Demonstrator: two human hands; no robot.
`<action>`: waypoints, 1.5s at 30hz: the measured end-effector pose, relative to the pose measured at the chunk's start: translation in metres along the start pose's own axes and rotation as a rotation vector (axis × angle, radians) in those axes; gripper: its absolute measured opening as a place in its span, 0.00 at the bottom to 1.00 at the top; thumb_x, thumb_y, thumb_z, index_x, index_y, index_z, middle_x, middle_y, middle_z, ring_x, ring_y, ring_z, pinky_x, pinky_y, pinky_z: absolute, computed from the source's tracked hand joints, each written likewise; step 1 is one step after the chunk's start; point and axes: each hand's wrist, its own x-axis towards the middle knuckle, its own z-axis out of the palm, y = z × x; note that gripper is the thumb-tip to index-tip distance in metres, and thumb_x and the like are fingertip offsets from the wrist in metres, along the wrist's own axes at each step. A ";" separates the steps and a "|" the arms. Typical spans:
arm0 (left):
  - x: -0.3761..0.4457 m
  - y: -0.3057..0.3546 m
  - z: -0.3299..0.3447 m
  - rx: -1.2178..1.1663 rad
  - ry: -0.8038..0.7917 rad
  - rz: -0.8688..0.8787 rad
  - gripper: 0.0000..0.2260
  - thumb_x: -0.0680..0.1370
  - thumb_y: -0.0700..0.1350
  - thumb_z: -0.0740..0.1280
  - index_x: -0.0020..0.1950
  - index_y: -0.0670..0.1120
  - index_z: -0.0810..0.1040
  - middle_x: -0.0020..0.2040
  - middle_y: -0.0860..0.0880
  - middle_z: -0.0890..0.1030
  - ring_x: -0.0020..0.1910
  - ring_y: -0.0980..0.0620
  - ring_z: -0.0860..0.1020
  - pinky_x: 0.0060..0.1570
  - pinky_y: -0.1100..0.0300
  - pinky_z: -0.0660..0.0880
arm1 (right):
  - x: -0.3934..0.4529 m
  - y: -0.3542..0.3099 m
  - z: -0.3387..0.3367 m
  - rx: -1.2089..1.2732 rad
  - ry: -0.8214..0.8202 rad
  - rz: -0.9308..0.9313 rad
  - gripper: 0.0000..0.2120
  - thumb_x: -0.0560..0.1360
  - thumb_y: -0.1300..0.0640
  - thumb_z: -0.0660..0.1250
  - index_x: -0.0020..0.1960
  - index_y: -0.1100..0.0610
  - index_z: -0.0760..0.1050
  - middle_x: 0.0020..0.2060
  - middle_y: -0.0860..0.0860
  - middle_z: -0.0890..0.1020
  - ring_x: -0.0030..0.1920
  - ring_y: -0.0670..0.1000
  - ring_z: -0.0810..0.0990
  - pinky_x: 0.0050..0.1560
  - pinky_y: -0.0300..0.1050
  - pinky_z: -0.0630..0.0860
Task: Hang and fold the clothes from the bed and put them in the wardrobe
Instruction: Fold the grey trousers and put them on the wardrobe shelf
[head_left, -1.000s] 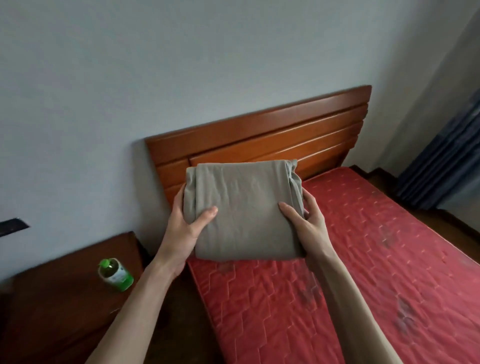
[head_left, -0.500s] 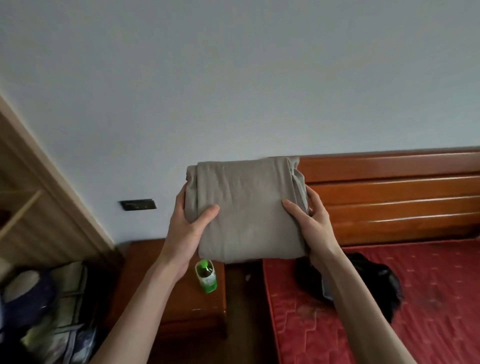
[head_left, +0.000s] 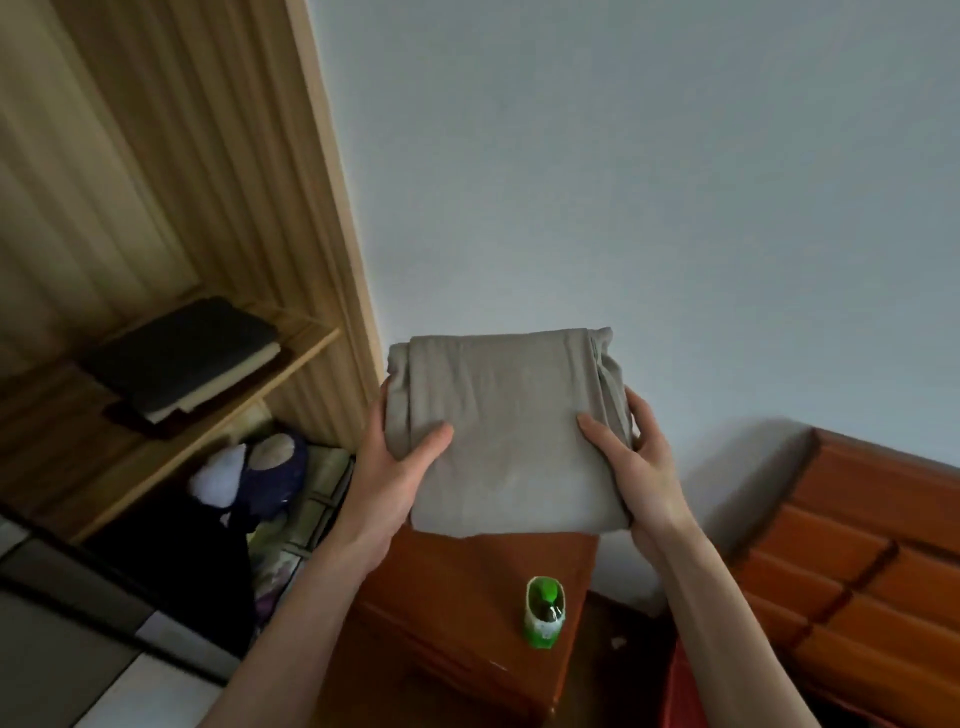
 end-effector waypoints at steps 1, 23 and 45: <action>0.005 0.002 -0.006 0.012 0.041 0.001 0.29 0.77 0.49 0.75 0.74 0.63 0.68 0.60 0.62 0.80 0.55 0.64 0.81 0.45 0.70 0.77 | 0.014 0.001 0.011 0.006 -0.039 0.010 0.25 0.77 0.55 0.75 0.71 0.46 0.73 0.58 0.50 0.85 0.53 0.51 0.87 0.52 0.49 0.85; 0.086 0.039 -0.233 -0.080 0.617 0.123 0.43 0.72 0.52 0.77 0.81 0.63 0.57 0.67 0.57 0.78 0.63 0.54 0.80 0.66 0.47 0.77 | 0.160 0.018 0.343 -0.101 -0.713 0.012 0.33 0.74 0.44 0.76 0.76 0.40 0.67 0.64 0.46 0.78 0.61 0.51 0.80 0.62 0.54 0.81; 0.256 -0.015 -0.373 -0.175 0.837 0.041 0.42 0.75 0.48 0.78 0.82 0.59 0.58 0.67 0.54 0.78 0.62 0.54 0.79 0.64 0.50 0.78 | 0.301 0.088 0.561 -0.342 -0.881 -0.038 0.28 0.77 0.43 0.74 0.74 0.49 0.72 0.63 0.45 0.80 0.61 0.49 0.81 0.64 0.49 0.79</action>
